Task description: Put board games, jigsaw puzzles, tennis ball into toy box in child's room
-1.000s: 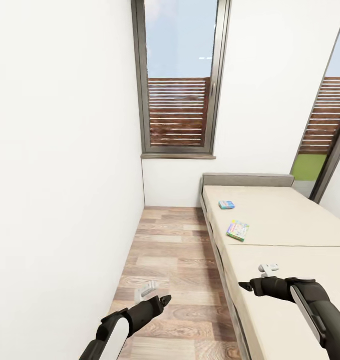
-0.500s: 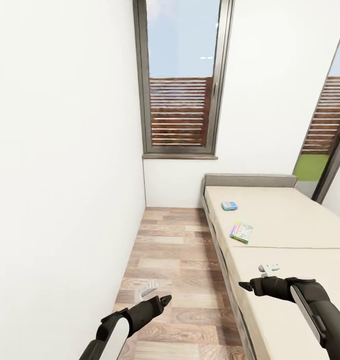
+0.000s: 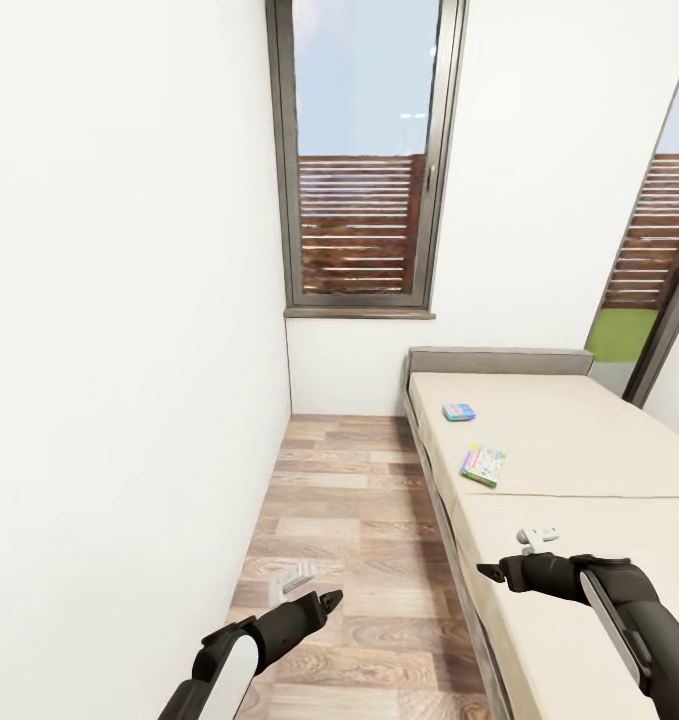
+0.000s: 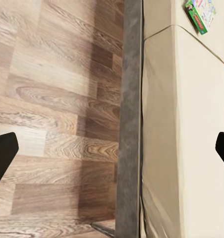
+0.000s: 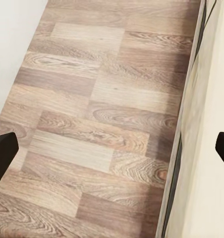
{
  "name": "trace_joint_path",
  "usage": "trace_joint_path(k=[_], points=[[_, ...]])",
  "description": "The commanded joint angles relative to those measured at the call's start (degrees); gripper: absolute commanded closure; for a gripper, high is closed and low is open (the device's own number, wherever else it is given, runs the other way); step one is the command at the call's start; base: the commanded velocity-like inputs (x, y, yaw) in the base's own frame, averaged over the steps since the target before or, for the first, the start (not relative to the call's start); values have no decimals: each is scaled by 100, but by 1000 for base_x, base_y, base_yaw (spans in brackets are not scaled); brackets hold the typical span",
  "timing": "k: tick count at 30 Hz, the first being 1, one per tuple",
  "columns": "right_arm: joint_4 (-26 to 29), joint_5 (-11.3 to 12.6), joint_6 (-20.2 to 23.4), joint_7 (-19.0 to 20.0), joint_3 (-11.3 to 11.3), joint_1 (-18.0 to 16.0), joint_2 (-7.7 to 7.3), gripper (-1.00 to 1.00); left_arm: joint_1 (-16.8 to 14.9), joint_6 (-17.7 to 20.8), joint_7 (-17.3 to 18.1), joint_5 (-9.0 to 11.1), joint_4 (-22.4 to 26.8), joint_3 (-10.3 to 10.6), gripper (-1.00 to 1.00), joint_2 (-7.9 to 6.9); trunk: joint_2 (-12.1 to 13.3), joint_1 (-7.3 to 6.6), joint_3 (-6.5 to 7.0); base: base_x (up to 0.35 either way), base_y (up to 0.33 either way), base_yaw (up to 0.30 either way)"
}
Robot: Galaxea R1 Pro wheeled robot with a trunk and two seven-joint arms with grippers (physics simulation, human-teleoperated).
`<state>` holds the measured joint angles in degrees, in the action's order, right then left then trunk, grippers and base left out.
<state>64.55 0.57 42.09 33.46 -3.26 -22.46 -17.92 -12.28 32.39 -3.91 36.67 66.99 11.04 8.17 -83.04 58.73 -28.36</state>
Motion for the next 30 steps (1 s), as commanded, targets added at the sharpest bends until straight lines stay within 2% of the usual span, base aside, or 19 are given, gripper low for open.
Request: trace_joint_path(k=[1, 11, 30], points=[[5, 5, 36, 20, -8, -4, 0, -100, -3, 22, -41, 58, 7, 2, -100, 0, -4, 0, -6, 32, 8, 0], [5, 5, 38, 20, -8, -4, -1, -100, -3, 22, -40, 53, 7, 15, -100, 0, -4, 0, -6, 173, 39, 0], [4, 5, 40, 20, -8, -4, -1, -100, -3, 22, -40, 51, 7, 23, -100, 0, -4, 0, -6, 309, 10, 0]])
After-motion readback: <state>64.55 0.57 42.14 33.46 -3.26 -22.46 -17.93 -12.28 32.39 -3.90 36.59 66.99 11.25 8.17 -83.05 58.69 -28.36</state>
